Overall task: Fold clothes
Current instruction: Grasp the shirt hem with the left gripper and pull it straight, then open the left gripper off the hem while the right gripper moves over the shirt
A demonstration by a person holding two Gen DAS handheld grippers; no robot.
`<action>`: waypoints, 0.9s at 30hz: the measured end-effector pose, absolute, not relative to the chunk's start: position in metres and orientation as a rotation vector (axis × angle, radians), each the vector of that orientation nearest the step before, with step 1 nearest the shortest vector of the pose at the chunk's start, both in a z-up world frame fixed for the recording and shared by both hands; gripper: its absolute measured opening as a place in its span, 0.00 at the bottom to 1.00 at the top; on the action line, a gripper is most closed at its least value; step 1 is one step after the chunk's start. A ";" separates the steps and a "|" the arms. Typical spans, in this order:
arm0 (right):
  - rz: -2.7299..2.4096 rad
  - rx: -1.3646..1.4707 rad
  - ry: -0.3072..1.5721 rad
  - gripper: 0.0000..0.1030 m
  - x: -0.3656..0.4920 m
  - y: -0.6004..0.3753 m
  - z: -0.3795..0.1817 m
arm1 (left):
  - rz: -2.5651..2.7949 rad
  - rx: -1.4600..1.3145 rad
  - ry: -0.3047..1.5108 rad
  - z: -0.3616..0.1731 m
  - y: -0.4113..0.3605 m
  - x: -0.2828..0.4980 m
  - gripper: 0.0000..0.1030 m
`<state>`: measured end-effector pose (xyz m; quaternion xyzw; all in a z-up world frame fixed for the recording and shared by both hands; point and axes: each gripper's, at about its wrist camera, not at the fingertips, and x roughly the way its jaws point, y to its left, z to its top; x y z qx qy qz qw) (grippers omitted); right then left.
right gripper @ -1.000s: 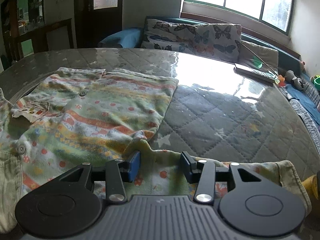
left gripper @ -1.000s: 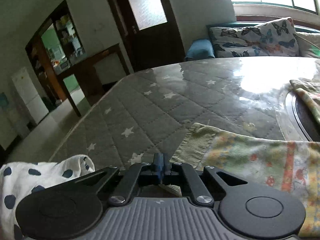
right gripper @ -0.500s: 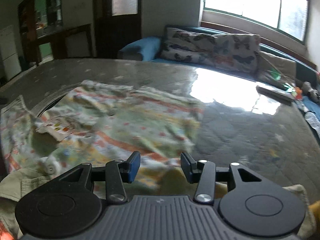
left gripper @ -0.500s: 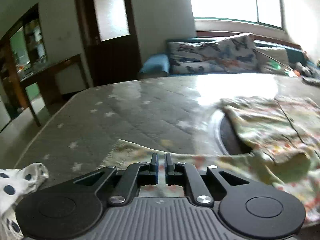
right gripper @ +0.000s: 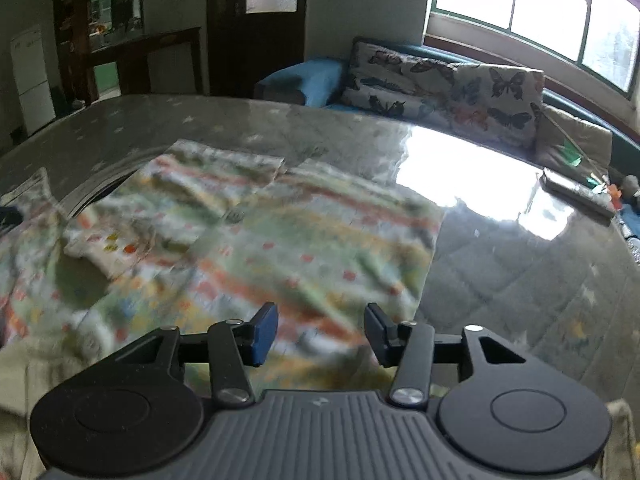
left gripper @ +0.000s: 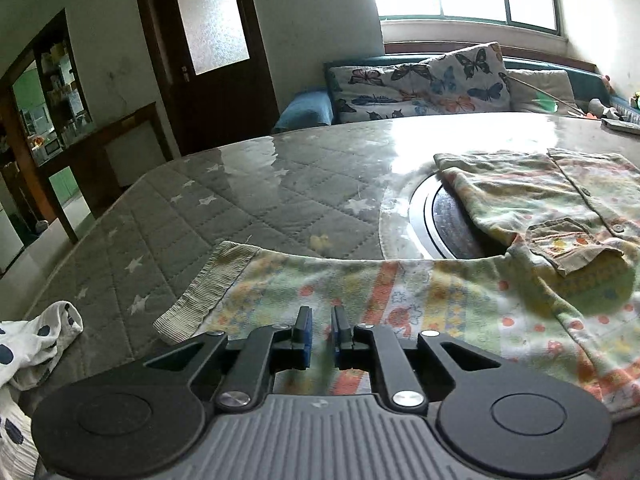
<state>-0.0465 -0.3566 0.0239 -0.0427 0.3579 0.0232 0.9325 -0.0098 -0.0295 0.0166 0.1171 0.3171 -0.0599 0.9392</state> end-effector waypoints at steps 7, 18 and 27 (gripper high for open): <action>0.003 -0.077 0.731 0.48 -0.001 -0.369 0.024 | -0.116 0.226 0.636 0.016 -0.025 -0.012 0.17; -0.024 0.014 0.762 0.49 0.044 -0.390 0.009 | -0.110 0.215 0.619 0.015 -0.020 -0.014 0.23; -0.054 0.012 0.768 0.50 0.064 -0.393 0.011 | -0.102 0.216 0.619 0.015 -0.020 -0.013 0.27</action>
